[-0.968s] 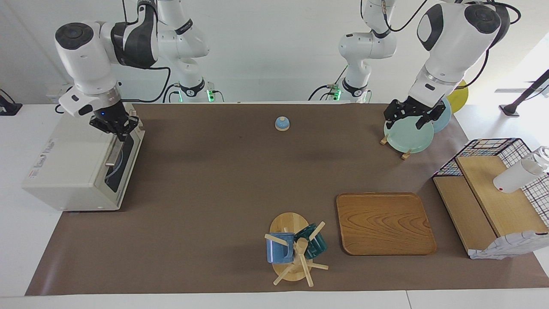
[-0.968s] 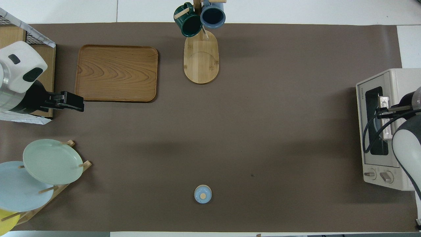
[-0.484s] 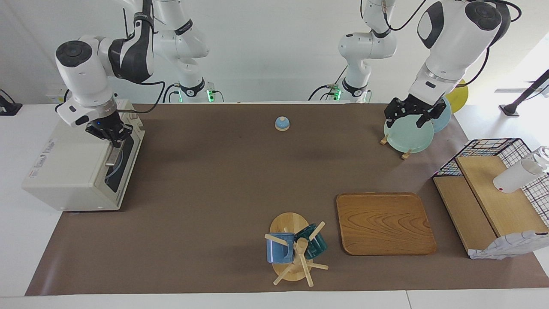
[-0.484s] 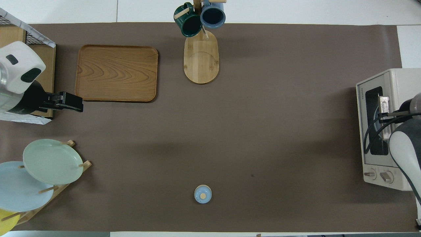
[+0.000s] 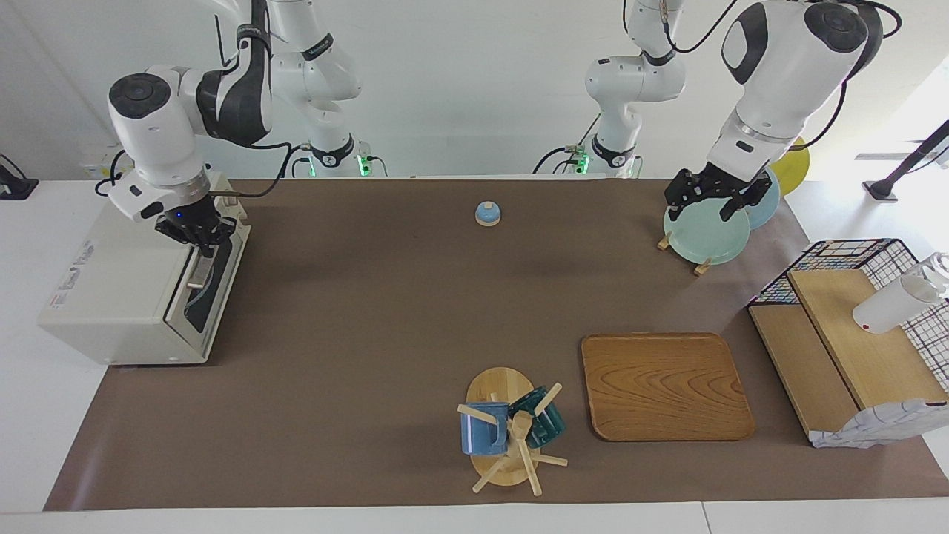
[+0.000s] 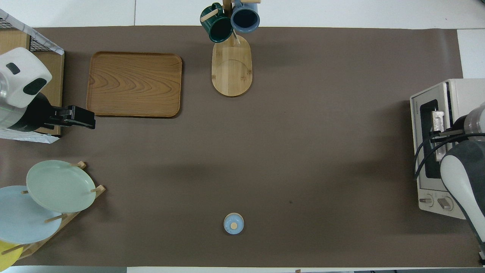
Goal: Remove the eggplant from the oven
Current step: 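Pull the toaster oven door down open with the right gripper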
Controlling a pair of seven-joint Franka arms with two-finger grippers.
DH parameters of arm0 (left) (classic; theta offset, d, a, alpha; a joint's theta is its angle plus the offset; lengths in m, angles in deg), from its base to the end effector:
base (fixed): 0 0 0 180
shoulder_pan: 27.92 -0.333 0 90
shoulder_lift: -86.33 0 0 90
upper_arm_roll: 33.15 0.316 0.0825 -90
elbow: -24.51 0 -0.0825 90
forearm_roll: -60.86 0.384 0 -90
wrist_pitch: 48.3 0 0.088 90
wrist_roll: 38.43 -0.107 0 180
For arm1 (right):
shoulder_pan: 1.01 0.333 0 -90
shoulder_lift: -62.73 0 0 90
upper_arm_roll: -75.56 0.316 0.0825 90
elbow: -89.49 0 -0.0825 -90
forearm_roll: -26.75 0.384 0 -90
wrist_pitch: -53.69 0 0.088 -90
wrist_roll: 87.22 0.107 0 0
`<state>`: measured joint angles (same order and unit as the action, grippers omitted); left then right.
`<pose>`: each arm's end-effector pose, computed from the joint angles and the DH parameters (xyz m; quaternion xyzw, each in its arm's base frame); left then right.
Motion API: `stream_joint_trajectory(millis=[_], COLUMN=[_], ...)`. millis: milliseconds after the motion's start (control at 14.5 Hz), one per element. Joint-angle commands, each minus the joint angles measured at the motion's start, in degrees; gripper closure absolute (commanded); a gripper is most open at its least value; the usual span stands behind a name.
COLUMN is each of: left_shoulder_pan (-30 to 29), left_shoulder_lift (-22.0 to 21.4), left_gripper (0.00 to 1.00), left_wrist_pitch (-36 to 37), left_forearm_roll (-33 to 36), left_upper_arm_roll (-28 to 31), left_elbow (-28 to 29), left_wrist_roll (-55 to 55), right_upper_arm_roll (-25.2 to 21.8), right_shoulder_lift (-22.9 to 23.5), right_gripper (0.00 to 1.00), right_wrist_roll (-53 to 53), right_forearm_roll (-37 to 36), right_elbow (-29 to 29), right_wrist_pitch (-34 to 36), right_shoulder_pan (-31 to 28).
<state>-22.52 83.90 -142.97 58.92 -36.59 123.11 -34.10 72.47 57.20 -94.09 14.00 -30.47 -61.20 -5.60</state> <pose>0.5378 -0.0877 0.5837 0.9991 -0.0377 -0.0148 0.0140 0.5183 -0.0838 0.4667 0.9944 0.0394 -0.0084 0.0980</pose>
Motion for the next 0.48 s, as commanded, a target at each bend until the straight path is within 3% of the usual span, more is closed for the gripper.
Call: stream_joint_trajectory(millis=[0,415], left_shoulder_pan=[-1.2,-1.2], left_shoulder_lift=[-1.3,-1.3], left_gripper=[0.0,0.0], left_wrist_pitch=[-0.3,-0.4], left_forearm_roll=[1.1,1.1], left_upper_arm_roll=[-0.5,-0.5], left_elbow=[1.2,1.1], left_wrist_roll=[0.2,0.2], right_upper_arm_roll=[0.3,0.4], right_shoulder_lift=[3.0,8.1], right_gripper=[1.0,1.0], right_wrist_roll=[1.1,6.8], right_forearm_roll=[-0.6,0.5], right_elbow=[-2.0,-2.8], right_wrist_pitch=[-6.2,-12.4], right_shoulder_pan=[0.3,4.6])
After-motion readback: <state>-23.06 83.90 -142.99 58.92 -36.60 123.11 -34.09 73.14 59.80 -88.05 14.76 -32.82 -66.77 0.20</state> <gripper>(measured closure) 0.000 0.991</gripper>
